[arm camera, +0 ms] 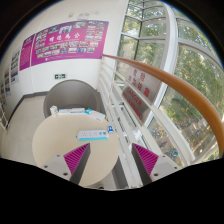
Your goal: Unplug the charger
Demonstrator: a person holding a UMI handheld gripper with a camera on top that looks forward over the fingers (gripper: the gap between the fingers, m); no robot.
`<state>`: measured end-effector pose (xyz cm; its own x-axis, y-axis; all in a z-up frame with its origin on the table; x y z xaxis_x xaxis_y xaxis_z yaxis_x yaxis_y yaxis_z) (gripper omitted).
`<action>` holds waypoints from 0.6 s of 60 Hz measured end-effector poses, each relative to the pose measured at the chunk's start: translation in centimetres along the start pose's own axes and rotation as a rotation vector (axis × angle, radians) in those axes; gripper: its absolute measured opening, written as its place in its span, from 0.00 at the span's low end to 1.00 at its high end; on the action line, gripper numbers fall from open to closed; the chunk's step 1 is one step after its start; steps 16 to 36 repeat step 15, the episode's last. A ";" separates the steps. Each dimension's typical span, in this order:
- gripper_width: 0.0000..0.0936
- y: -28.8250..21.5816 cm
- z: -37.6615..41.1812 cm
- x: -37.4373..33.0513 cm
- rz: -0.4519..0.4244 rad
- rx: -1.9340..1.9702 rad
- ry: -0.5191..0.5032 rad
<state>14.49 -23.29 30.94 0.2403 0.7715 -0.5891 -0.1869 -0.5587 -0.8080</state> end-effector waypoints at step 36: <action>0.91 1.5 1.5 -4.9 -0.019 -0.013 0.010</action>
Point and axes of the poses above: the point between the fingertips, and its own axes, seen from behind it with the camera up: z to the left, y down, x forward, the way the camera looks, the point moved 9 cm from there along -x, backward, against the way the camera looks, and after that the axes turned 13 degrees about x, right-handed, at the moved point
